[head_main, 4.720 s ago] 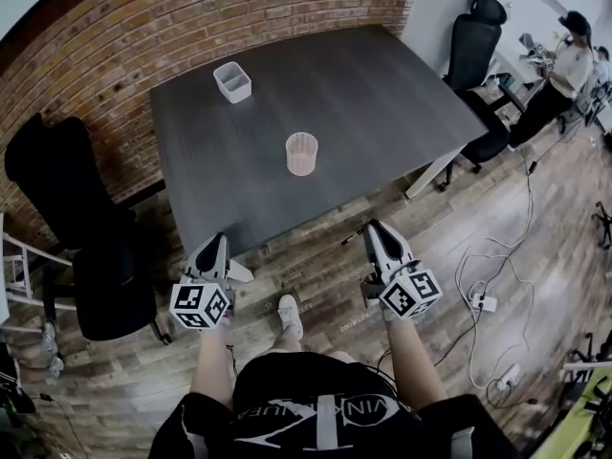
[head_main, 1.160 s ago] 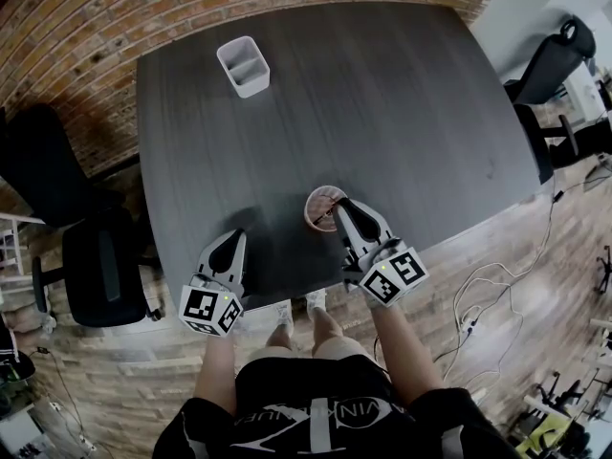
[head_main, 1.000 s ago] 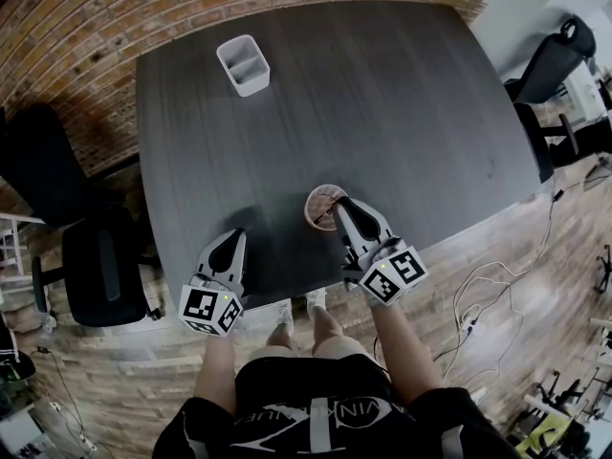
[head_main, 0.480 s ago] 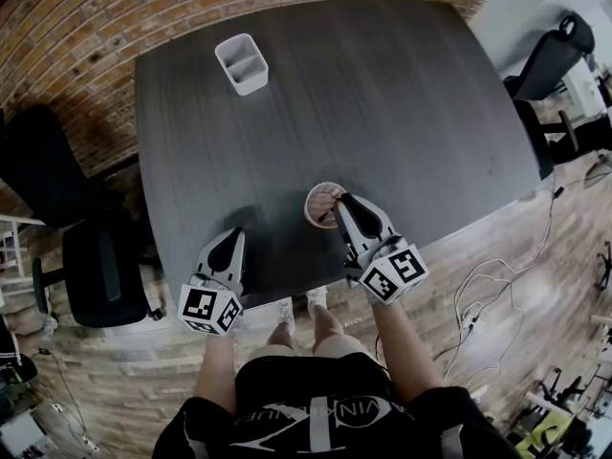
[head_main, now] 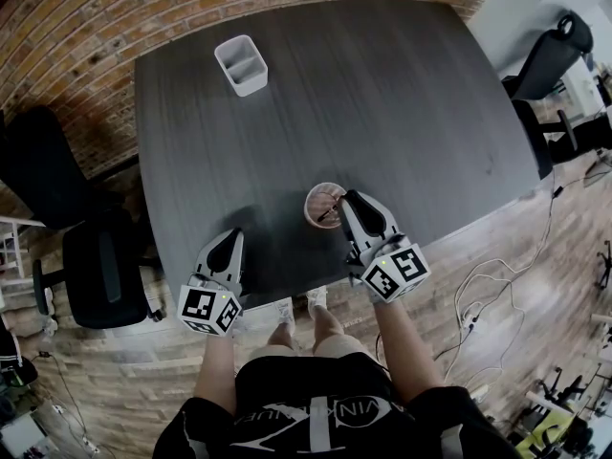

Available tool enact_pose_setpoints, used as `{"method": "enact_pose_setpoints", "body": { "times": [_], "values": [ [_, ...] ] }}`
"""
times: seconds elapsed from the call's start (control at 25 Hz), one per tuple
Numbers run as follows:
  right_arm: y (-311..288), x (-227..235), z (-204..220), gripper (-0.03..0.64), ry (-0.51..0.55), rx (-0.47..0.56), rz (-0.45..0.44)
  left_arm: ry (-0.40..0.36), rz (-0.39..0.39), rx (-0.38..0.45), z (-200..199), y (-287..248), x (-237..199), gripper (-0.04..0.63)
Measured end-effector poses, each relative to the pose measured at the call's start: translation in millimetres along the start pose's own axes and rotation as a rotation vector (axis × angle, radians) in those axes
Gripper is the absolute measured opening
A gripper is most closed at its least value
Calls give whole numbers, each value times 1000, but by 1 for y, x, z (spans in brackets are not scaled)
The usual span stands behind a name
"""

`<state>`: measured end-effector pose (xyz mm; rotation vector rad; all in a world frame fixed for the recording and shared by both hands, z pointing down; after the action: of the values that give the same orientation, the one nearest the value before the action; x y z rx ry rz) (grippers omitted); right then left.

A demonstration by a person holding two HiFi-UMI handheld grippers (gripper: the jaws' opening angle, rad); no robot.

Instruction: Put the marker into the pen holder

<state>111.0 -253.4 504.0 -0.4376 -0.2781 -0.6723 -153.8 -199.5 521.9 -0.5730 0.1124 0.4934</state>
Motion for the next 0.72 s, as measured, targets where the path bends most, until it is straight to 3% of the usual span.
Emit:
{"method": "enact_pose_setpoints", "body": {
  "times": [0.44,0.72],
  "values": [
    [3,5,1,146,-31,6,15,-4,0,0,0,3,-1,14],
    [11,6,0,156,-46,25,27,-6,4,3,0,5,1,14]
  ]
}}
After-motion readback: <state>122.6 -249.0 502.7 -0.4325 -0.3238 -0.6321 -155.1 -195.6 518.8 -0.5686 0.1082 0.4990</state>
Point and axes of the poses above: the fingertips, and each gripper's own axes: y backward along the fingers, x to its right, z out of its underside, the point moved 5 cm from there along y, backward along the fingers, and after that the axes turned 15 degrees about -x, right-handed, at the moved point
